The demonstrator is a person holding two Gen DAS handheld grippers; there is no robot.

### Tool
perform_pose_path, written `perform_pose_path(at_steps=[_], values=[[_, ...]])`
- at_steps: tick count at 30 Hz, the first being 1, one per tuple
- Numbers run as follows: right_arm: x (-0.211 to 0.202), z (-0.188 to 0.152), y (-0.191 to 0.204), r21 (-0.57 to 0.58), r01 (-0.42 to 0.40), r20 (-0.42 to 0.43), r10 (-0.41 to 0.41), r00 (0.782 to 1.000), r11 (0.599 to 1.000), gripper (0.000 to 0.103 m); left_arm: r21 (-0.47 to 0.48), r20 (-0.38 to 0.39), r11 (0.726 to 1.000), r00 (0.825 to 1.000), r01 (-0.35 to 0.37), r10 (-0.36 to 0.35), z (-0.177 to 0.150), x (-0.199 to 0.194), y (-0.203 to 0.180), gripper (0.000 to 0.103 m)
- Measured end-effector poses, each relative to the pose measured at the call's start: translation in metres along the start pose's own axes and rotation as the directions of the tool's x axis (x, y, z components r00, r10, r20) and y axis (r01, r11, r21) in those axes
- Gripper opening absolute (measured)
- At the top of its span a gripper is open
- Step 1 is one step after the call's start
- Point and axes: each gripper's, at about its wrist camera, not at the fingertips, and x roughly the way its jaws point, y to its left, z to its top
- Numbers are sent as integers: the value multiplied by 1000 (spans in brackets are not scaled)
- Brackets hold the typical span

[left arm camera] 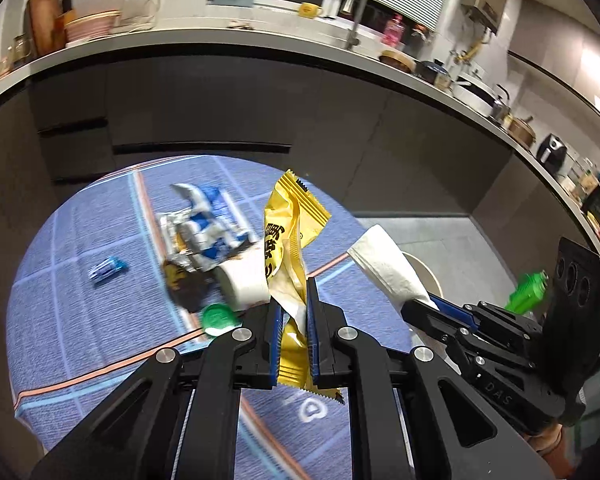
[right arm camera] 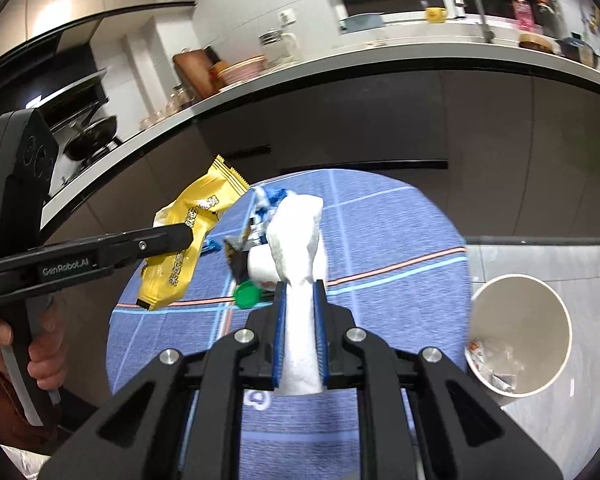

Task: Collect trash
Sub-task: 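Lift both held items and carry them toward the beige bin, then open both grippers over the beige bin to drop strip and wrapper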

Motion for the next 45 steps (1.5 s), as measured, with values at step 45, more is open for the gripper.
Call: perform_pose_path(at_steps=[45], values=[[12, -75, -211, 322, 324, -116, -303, 946, 890, 15, 206, -307, 923, 917, 326, -255, 14, 207, -181, 10]])
